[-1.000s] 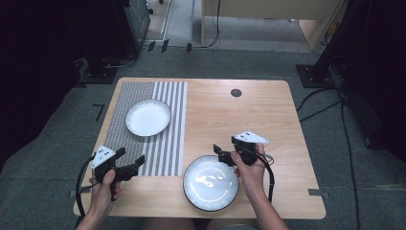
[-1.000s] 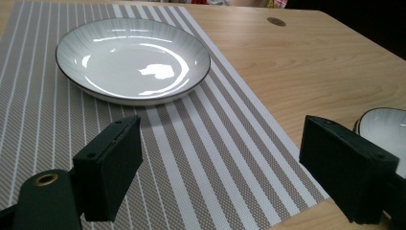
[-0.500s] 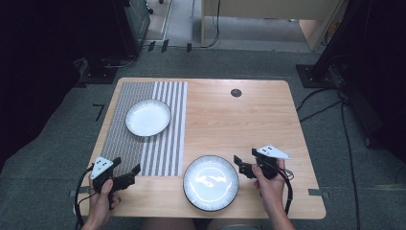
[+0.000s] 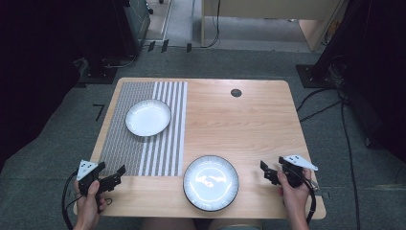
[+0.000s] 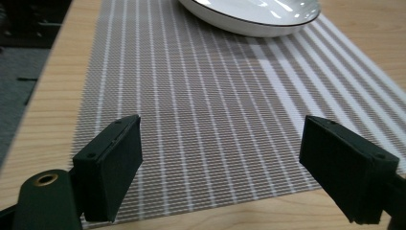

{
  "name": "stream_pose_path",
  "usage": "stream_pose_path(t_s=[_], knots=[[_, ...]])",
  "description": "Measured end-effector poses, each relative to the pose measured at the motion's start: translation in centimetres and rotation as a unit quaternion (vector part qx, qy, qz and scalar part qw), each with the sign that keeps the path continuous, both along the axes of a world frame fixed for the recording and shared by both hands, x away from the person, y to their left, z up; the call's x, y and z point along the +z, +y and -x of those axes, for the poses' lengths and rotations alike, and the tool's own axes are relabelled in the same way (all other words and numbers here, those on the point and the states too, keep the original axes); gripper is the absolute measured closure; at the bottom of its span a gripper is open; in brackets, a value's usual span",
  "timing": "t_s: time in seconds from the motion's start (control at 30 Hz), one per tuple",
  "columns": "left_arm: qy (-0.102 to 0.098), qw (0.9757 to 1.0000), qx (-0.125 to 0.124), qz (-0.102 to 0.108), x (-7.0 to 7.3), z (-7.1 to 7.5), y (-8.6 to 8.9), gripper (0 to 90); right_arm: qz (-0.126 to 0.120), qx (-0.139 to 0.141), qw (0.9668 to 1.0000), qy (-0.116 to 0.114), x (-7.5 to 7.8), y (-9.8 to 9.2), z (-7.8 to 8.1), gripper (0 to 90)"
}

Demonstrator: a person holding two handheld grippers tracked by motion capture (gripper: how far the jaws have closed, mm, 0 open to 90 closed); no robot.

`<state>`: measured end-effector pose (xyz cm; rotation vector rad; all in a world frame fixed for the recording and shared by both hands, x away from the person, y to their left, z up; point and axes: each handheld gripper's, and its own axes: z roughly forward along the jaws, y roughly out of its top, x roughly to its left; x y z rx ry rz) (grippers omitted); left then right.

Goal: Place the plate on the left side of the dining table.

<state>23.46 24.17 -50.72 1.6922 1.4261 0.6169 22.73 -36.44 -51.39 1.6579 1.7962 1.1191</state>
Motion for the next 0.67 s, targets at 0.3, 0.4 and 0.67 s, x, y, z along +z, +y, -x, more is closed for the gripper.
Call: stream_pose_path(t_s=[0.3, 0.4, 0.67], knots=[[-0.007, 0.9977, 0.027, -0.061, -0.2, 0.0, 1.8, 14.6, -0.007, -0.059, 0.9981, 0.015, -0.3, -3.8, 1.2, 17.6], [-0.005, 0.9963, 0.031, -0.08, -0.3, 0.1, 2.4, 14.6, -0.006, -0.076, 0.997, 0.014, -0.1, -5.0, 1.8, 17.8], [0.002, 0.9986, 0.033, -0.041, -0.3, 0.1, 3.3, 14.6, -0.009, -0.092, 0.9955, 0.02, -0.6, -7.0, 2.4, 18.7]])
